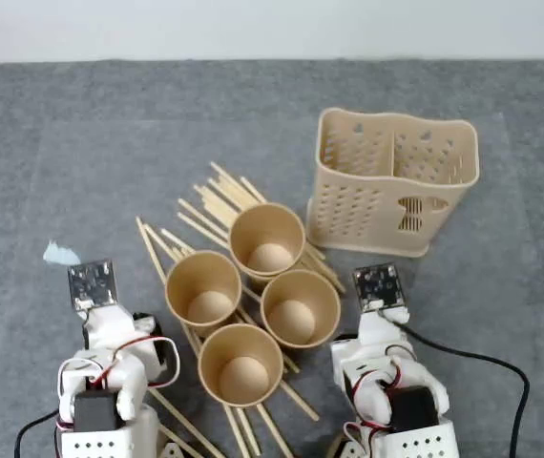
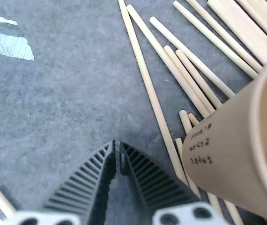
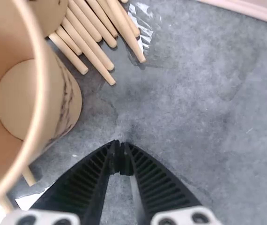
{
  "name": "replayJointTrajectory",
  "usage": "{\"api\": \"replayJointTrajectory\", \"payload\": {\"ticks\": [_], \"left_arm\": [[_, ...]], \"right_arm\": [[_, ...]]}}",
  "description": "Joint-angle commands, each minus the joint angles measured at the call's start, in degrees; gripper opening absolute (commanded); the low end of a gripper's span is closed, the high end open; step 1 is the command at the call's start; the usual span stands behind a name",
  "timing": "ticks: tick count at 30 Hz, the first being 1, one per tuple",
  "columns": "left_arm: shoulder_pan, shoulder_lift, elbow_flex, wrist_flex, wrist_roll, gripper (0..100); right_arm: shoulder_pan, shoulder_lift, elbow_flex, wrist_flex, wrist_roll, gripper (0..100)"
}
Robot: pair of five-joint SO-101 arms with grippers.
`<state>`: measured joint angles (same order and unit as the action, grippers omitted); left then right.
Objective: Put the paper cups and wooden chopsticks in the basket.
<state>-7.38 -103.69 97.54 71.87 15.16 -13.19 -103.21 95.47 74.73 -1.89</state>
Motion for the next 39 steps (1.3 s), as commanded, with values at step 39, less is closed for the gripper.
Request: {"api": "replayJointTrajectory", "payload": {"ticks": [39], "left_arm": [[16.5,-0.4,-1.2,-0.7,-0.4,1]], "right_arm": [[-0.3,-0.7,1.0,0.2,0.5,0.9]]}}
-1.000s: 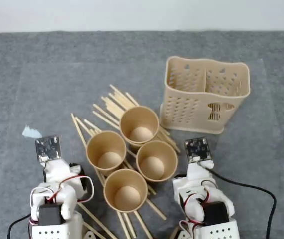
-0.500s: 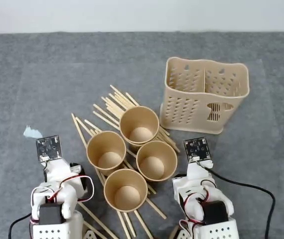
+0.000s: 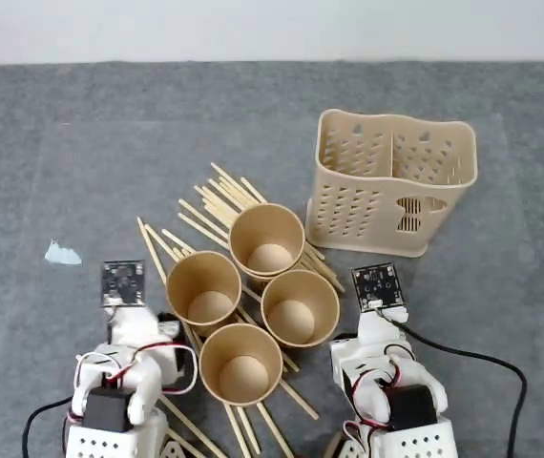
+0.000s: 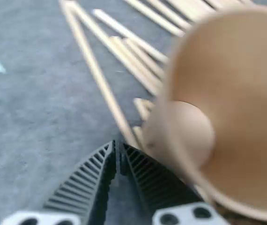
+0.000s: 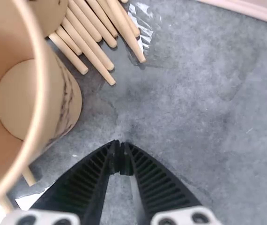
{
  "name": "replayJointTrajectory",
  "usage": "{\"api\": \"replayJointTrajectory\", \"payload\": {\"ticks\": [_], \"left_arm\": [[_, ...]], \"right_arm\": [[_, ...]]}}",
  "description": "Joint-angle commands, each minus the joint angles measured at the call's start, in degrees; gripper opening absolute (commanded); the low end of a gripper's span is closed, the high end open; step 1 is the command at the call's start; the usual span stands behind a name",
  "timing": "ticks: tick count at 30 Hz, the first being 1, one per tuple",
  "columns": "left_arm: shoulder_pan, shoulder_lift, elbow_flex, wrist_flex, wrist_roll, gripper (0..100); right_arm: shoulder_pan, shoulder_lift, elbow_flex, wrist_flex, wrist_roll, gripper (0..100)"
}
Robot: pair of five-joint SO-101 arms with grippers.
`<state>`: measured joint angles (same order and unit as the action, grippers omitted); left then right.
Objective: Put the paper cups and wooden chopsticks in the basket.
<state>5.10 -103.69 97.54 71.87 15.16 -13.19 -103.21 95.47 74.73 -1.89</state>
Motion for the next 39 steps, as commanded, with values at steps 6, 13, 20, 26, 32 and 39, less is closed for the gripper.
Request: {"api": "replayJointTrajectory", "payload": {"ticks": [6,13,20,26,32,39], "left_arm": [[6.2,-0.5,-1.4,0.4,-0.5,1],[6.2,-0.5,-5.5,1.9,-0.6,1],[6.2,-0.5,-6.5,2.1,-0.7,1],[0.4,-0.5,-9.9,2.9,-0.7,1],[-8.7,-0.5,-17.1,9.8,-0.8,1],[-14.2,-0.5,-16.8,9.8,-0.8,1]], "right_arm": [[-0.4,-0.7,1.0,0.2,0.4,0.9],[0.0,-0.7,1.0,0.2,0.5,0.9],[0.0,-0.7,-0.6,0.8,0.6,1.2],[0.0,-0.7,-7.0,2.6,0.6,1.3],[0.0,-0.7,-10.4,2.4,0.6,1.3],[0.1,-0.7,-15.5,-4.0,1.0,1.2]]}}
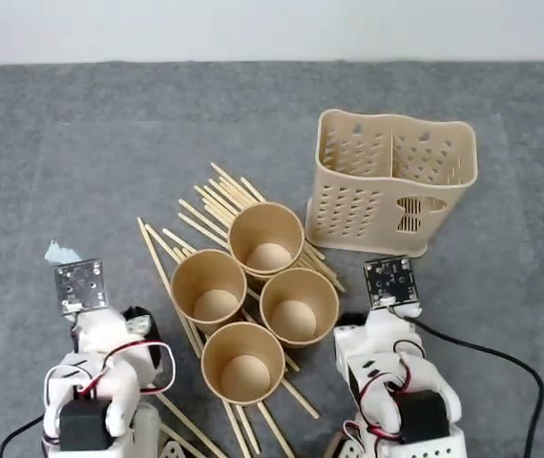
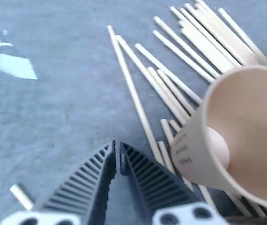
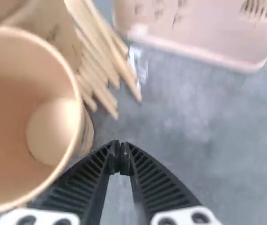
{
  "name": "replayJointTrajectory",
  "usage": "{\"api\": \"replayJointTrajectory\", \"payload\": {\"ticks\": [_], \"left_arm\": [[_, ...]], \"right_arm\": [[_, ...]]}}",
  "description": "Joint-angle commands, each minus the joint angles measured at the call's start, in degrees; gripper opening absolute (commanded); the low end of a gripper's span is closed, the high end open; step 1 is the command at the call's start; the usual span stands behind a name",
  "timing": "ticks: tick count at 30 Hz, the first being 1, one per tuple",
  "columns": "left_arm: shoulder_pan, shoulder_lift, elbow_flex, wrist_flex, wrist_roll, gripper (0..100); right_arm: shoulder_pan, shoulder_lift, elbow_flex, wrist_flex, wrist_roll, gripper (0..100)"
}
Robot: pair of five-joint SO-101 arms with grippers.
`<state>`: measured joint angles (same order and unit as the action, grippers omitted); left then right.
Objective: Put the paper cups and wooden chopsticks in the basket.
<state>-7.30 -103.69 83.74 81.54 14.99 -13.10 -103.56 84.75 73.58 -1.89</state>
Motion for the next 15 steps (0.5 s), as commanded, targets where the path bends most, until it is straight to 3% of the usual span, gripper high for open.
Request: {"api": "replayJointTrajectory", "payload": {"ticks": [1,8,15], "left_arm": [[-2.0,-0.5,-3.0,0.1,-0.6,1],[-2.2,-0.5,-1.8,-1.1,-0.6,6],[-2.2,-0.5,2.6,-7.7,-9.0,8]], "right_arm": [[0.4,-0.4,-5.3,-2.9,2.5,1.2],[1.8,-0.4,-8.5,-10.4,22.2,1.3],[3.2,-0.3,-18.5,-12.4,13.4,0.8]]}}
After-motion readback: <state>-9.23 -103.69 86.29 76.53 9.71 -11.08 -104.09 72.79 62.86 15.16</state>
